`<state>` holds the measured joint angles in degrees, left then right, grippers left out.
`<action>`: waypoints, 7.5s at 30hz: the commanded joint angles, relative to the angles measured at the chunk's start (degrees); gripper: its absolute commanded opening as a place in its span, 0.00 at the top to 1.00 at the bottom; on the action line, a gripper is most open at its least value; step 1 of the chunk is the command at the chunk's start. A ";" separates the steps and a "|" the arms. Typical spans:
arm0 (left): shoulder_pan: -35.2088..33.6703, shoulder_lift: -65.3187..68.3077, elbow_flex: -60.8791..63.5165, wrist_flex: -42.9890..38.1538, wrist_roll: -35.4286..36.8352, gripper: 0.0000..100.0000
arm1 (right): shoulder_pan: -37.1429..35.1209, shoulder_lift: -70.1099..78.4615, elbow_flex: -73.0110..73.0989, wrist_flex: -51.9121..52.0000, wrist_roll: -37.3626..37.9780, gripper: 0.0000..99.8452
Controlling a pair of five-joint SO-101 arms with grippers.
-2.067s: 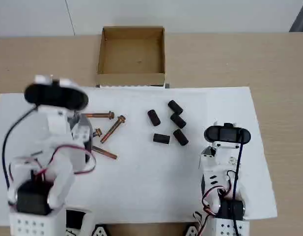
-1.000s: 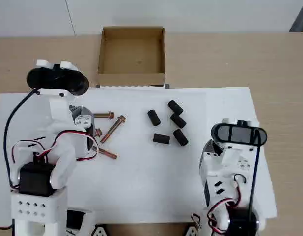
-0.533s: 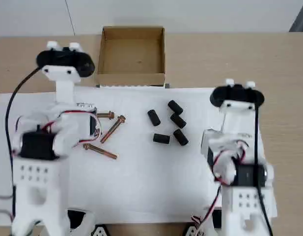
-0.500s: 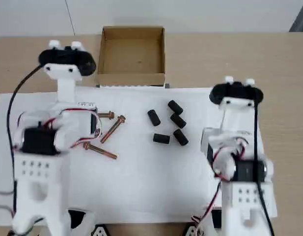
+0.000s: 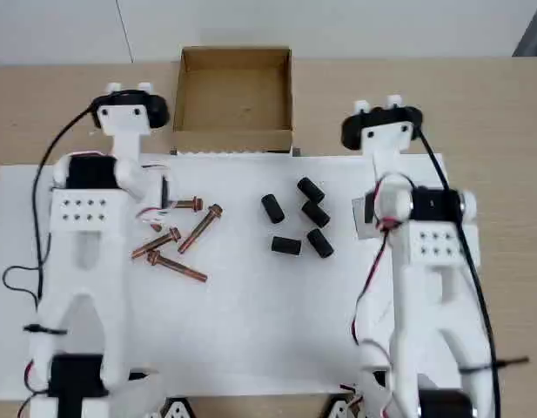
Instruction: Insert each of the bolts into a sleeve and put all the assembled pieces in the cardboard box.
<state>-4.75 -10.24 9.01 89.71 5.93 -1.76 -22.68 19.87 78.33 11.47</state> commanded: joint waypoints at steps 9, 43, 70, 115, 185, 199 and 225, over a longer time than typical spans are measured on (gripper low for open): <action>-5.89 7.82 -2.86 -0.62 -14.07 0.99 | -7.87 17.36 -11.08 0.92 8.79 1.00; -1.05 14.42 -2.68 2.99 -16.79 0.99 | -15.52 26.86 -11.25 3.21 17.85 0.87; -1.23 14.51 -2.59 2.55 -16.97 0.99 | -10.95 40.40 -11.34 -5.05 17.85 0.99; 11.69 43.60 -39.08 9.49 -22.95 0.91 | -2.51 17.19 -16.79 14.64 13.19 0.99; 11.78 38.86 -27.30 2.11 -23.03 0.90 | -2.77 17.10 -14.77 12.62 13.27 0.99; 11.78 44.57 -27.47 -1.49 -23.03 0.91 | -2.77 17.10 -14.77 12.79 13.27 0.99; 17.76 21.45 -40.40 10.73 -13.80 0.99 | -4.62 -5.67 -12.92 20.00 11.25 1.00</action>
<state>12.22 20.18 -30.29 98.77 -11.56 -6.15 -23.38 6.33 96.26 22.99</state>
